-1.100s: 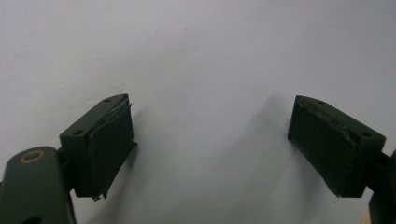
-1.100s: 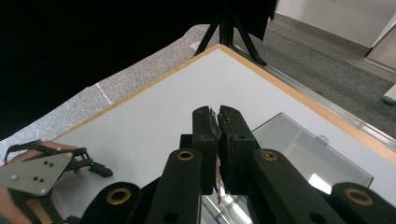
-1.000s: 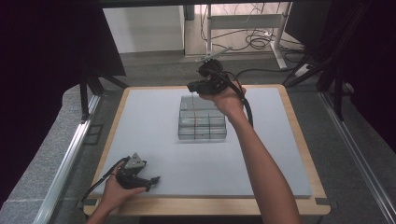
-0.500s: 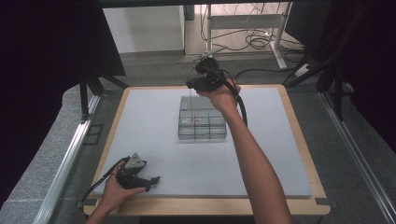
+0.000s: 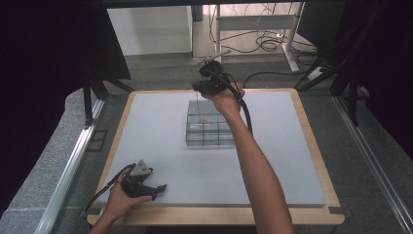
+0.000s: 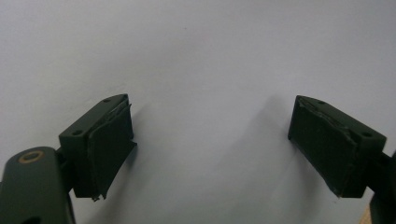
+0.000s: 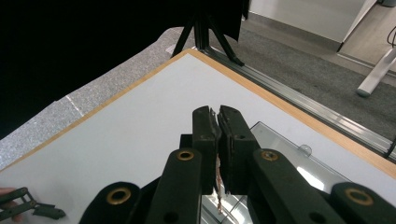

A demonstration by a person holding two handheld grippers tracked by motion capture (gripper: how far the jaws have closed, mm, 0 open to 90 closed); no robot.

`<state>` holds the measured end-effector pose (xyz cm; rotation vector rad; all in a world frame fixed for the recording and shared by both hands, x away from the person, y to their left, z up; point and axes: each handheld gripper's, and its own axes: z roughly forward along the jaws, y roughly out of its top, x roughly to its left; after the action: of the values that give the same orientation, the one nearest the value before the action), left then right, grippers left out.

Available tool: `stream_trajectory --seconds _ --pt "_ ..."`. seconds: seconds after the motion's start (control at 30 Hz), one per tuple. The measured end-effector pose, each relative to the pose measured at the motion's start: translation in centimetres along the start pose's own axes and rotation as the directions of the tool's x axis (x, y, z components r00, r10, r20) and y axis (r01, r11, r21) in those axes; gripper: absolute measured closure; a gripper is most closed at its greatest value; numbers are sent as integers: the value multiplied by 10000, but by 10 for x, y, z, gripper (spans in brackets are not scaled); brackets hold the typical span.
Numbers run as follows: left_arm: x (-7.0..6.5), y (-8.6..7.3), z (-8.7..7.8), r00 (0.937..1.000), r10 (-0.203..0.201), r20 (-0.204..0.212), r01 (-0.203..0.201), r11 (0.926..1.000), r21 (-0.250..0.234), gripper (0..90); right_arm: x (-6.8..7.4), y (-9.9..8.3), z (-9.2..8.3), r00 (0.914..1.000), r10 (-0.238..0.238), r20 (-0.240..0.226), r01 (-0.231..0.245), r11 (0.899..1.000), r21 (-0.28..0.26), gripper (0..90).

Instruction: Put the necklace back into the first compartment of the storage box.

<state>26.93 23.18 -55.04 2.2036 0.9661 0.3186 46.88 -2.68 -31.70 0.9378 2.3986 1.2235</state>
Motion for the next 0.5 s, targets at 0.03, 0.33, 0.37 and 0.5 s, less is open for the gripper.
stream_trajectory --seconds 0.03,0.33,0.37,0.5 --pt "0 0 0 10000 -2 -5 2 10000 0 139 0 0 2 10000 14 -5 -14 10000 -19 842" --pt "0 0 0 10000 -20 -15 20 10000 -25 139 1 -5 17 9999 30 116 -30 10000 52 843" --pt "0 0 0 10000 -16 -16 16 10000 -23 139 1 -5 19 9999 53 134 -54 9999 90 842" --pt "0 0 0 10000 -14 -1 14 10000 -11 139 -1 -8 28 9998 139 138 -141 9998 151 842"
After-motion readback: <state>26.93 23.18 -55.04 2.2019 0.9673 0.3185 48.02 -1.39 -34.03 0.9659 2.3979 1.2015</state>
